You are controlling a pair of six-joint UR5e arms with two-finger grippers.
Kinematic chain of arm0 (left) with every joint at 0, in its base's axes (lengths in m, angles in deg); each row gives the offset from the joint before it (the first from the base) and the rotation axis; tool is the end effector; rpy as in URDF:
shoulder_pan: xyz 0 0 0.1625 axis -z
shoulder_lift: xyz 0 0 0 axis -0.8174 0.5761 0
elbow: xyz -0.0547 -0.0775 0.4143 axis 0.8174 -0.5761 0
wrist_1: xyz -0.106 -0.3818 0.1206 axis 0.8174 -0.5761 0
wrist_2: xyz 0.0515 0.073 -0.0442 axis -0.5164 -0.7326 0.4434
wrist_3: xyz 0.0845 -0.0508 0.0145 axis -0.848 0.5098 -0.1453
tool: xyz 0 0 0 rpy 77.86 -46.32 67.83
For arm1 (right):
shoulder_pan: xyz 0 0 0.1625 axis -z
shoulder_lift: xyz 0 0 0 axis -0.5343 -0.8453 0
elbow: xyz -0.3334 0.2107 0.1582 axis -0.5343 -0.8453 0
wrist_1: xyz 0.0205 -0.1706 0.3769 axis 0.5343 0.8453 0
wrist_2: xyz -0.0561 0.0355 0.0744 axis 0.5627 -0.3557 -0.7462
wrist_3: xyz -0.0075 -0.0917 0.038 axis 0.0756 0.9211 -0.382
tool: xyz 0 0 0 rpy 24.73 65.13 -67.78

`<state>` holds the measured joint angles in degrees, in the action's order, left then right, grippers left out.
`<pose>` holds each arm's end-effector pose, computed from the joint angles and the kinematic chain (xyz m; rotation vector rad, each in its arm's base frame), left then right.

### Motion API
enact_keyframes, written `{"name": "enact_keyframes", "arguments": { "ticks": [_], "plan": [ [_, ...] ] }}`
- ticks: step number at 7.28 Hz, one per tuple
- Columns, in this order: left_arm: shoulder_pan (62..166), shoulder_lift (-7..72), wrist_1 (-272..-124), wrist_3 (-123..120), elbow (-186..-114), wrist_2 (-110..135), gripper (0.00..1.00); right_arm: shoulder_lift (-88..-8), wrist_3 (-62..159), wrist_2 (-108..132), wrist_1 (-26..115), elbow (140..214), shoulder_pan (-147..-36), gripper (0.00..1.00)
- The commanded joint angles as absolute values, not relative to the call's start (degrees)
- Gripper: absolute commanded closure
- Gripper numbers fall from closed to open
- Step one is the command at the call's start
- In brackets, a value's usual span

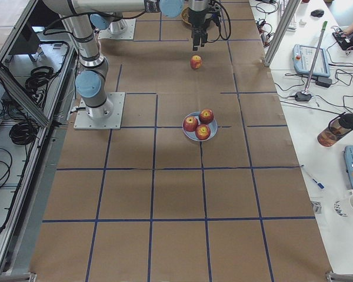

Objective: Transfer apple from basket to plate
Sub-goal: 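Set the apple down on the table and open the left gripper, then withdraw the left gripper toward the basket while the right gripper moves toward the apple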

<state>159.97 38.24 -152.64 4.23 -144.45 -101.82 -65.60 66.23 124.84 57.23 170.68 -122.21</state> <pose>-0.2932 -0.5896 0.3062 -0.1470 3.0877 0.0217 0.1328 -0.5116 0.4949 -0.0362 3.1383 -0.0114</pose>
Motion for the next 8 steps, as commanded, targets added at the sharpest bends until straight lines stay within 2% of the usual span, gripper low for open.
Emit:
{"name": "enact_keyframes", "arguments": {
  "ticks": [1, 4, 6, 8],
  "plan": [
    [152.07, 30.77, -157.94, -10.53, -144.97, -101.79, 0.01, -63.59, 65.53, 124.93, 61.36, 170.50, -123.08, 0.00],
    [143.36, 18.73, -162.17, -19.66, -151.89, -101.44, 0.01, -54.90, 54.75, 125.10, 68.13, 167.96, -131.14, 0.00],
    [143.24, 15.81, -164.81, -19.84, -152.44, -101.17, 0.01, -49.36, 48.77, 125.72, 74.11, 167.34, -135.89, 0.00],
    [142.98, 16.59, -164.82, -19.84, -152.27, -101.18, 0.01, -44.26, 42.70, 125.81, 79.30, 167.60, -140.47, 0.00]
  ]
}}
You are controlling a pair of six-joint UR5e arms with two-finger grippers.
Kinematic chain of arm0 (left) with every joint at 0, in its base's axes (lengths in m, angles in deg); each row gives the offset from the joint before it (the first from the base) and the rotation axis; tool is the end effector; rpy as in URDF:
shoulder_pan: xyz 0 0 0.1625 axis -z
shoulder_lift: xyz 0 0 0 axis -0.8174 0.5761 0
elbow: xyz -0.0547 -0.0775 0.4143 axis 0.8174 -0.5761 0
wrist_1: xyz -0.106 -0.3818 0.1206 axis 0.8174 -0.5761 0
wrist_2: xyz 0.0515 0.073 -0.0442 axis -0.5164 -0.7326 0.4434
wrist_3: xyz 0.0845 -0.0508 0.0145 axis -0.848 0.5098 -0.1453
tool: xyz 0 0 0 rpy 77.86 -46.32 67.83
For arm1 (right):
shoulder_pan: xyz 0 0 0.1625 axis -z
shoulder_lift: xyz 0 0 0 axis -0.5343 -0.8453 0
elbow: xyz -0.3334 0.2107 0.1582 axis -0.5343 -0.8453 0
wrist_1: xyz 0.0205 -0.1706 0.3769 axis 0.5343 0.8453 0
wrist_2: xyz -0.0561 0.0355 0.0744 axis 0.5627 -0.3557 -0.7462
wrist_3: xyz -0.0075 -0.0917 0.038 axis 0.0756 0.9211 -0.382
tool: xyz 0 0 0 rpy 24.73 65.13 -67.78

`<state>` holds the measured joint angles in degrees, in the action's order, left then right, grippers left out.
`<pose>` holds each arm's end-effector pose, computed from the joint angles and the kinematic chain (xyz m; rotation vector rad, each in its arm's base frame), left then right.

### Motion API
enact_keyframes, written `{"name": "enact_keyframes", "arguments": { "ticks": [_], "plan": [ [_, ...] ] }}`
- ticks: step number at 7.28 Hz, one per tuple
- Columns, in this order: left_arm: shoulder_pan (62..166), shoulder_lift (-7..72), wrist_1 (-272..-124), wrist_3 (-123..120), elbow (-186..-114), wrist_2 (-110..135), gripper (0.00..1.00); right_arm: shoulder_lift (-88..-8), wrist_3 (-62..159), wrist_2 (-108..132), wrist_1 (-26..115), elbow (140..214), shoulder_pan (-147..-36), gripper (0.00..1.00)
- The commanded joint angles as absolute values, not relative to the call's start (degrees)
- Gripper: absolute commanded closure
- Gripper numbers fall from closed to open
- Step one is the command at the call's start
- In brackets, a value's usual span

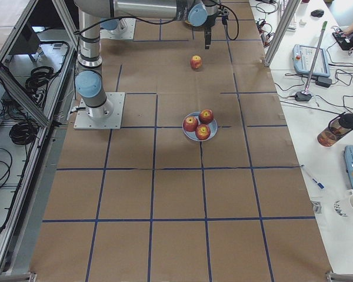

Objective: Transfer apple from basket to plate
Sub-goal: 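Withdraw the left gripper toward the basket while the right gripper moves toward the apple, then lower the right gripper onto the apple and close on it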

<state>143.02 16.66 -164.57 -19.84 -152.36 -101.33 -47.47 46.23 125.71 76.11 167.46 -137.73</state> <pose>-0.1135 -0.5208 0.4398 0.0442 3.1063 0.0000 0.2970 -0.5795 0.3740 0.0870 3.1272 -0.1200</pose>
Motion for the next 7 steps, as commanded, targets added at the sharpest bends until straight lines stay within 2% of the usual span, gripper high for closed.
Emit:
{"name": "enact_keyframes", "arguments": {
  "ticks": [1, 3, 6, 7],
  "plan": [
    [143.06, 17.63, -164.74, -19.93, -152.26, -100.82, 0.01, -41.01, 42.50, 125.81, 80.89, 167.95, -141.97, 0.00],
    [143.50, 18.09, -164.74, -19.93, -152.18, -100.82, 0.01, -38.09, 42.06, 126.24, 84.84, 170.92, -144.34, 0.00],
    [143.94, 16.68, -164.91, -19.41, -152.27, -101.09, 0.01, -36.60, 42.93, 126.68, 99.48, 180.32, -144.09, 0.00],
    [144.03, 16.33, -165.00, -19.40, -152.35, -101.08, 0.01, -35.54, 42.85, 127.56, 100.41, 180.61, -144.09, 0.00]
  ]
}}
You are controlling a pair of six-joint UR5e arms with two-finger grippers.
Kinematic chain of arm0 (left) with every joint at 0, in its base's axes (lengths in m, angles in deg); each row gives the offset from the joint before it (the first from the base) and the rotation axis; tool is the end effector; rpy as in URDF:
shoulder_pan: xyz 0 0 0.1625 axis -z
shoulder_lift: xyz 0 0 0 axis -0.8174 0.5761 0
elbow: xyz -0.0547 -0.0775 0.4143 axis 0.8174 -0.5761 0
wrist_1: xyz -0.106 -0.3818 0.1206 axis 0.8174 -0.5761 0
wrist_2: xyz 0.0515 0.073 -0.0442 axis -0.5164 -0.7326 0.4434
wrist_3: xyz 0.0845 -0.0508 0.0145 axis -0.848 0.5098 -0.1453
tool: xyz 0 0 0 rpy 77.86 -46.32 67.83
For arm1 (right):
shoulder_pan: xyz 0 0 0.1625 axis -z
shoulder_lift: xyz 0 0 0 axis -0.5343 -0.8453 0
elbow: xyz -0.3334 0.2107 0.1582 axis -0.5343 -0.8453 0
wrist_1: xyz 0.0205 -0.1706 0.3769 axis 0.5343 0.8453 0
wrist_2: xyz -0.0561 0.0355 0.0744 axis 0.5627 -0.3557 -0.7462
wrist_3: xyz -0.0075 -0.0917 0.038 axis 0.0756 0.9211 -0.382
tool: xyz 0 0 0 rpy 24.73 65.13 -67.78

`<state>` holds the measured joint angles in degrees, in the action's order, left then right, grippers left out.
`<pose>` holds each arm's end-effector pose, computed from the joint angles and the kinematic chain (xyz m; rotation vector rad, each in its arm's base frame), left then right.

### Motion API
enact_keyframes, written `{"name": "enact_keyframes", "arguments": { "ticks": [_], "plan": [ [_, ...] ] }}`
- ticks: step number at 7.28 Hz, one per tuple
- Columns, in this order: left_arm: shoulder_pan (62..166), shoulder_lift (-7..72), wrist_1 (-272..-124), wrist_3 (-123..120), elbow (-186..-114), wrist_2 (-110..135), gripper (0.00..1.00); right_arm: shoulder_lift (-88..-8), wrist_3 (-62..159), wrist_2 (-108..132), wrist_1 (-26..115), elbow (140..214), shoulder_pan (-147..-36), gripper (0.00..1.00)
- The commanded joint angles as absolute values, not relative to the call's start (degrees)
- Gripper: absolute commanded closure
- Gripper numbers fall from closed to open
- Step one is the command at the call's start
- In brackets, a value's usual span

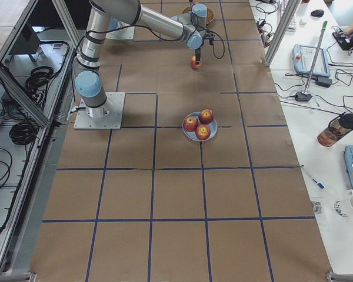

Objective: Transfer apple from basket to plate
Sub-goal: 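Lower the right gripper onto the apple and close on it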

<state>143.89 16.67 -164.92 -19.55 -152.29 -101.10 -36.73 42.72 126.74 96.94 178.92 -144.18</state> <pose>-0.1218 -0.5187 0.4397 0.0601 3.1102 0.0071 0.3605 -0.5481 0.1998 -0.0072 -3.1320 0.0940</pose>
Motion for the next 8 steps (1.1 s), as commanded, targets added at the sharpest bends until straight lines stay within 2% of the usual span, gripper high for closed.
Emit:
{"name": "enact_keyframes", "arguments": {
  "ticks": [1, 2, 3, 4, 6, 8],
  "plan": [
    [144.03, 16.07, -165.09, -19.40, -152.53, -101.08, 0.01, -35.27, 42.85, 127.57, 100.24, 180.70, -144.09, 0.00],
    [144.03, 15.98, -165.09, -19.40, -152.53, -101.08, 0.01, -35.10, 42.24, 127.39, 100.07, 180.35, -144.18, 0.13],
    [143.94, 15.98, -165.18, -19.31, -152.62, -101.08, 0.01, -35.35, 42.32, 127.30, 99.80, 180.17, -144.09, 0.35],
    [144.03, 15.98, -165.18, -19.31, -152.62, -101.08, 0.01, -35.70, 42.32, 127.39, 99.80, 180.08, -144.00, 0.48],
    [144.03, 15.98, -167.27, -18.96, -152.62, -101.08, 0.01, -37.19, 42.76, 127.39, 97.71, 177.29, -143.48, 0.52],
    [143.94, 15.98, -167.29, -18.96, -152.53, -101.08, 0.01, -39.91, 44.42, 127.39, 87.98, 171.67, -141.38, 0.53]
  ]
}}
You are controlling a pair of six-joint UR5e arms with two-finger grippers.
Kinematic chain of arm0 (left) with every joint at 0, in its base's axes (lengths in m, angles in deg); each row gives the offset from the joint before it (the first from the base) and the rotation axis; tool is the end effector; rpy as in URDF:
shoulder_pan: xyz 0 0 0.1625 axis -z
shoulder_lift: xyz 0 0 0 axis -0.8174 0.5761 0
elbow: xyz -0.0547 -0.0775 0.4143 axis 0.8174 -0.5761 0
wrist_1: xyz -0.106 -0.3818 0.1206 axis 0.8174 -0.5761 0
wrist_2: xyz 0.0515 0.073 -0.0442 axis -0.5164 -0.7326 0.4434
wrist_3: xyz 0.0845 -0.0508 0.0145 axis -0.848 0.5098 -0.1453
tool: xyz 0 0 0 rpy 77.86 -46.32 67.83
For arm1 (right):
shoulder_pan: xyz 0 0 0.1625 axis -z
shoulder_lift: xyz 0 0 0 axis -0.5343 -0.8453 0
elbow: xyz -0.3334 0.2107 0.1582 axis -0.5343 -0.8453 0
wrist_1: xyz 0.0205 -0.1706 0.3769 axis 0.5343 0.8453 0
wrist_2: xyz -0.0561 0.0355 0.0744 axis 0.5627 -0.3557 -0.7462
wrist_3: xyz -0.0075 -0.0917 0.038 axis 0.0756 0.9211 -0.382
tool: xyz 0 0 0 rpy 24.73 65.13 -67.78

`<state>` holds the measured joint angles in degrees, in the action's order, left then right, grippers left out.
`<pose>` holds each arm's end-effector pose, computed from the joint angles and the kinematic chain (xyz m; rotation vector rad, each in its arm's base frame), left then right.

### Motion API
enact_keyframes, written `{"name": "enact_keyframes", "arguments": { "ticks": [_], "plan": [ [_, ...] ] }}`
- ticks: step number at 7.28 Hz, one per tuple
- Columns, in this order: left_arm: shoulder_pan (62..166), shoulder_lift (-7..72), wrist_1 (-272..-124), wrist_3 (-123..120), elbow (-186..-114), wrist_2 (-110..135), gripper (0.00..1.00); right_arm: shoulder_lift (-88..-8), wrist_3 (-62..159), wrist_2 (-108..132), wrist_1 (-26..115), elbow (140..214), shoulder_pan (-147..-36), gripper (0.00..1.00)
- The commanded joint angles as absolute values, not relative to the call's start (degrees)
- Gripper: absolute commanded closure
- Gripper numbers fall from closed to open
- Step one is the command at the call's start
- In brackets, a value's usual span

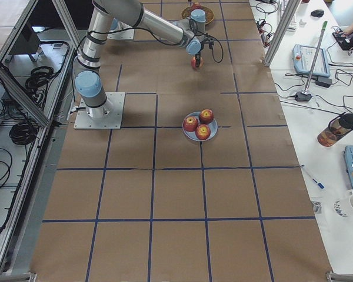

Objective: Transfer apple from basket to plate
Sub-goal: 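Lift the apple with the right gripper and carry it to the plate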

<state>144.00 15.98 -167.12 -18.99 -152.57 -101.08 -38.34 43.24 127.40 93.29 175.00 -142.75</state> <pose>-0.1229 -0.5105 0.4398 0.0487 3.1112 0.0554 0.3504 -0.5701 0.2410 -0.0336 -3.1298 0.1482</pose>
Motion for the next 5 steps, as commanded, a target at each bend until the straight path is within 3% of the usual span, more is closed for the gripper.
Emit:
{"name": "enact_keyframes", "arguments": {
  "ticks": [1, 5],
  "plan": [
    [143.94, 15.98, -167.29, -18.96, -152.62, -101.08, 0.01, -41.84, 49.13, 127.30, 82.28, 169.38, -136.75, 0.53],
    [144.03, 15.97, -167.37, -18.96, -152.62, -101.08, 0.01, -46.52, 82.93, 127.04, 78.53, 171.20, -114.62, 0.53]
  ]
}}
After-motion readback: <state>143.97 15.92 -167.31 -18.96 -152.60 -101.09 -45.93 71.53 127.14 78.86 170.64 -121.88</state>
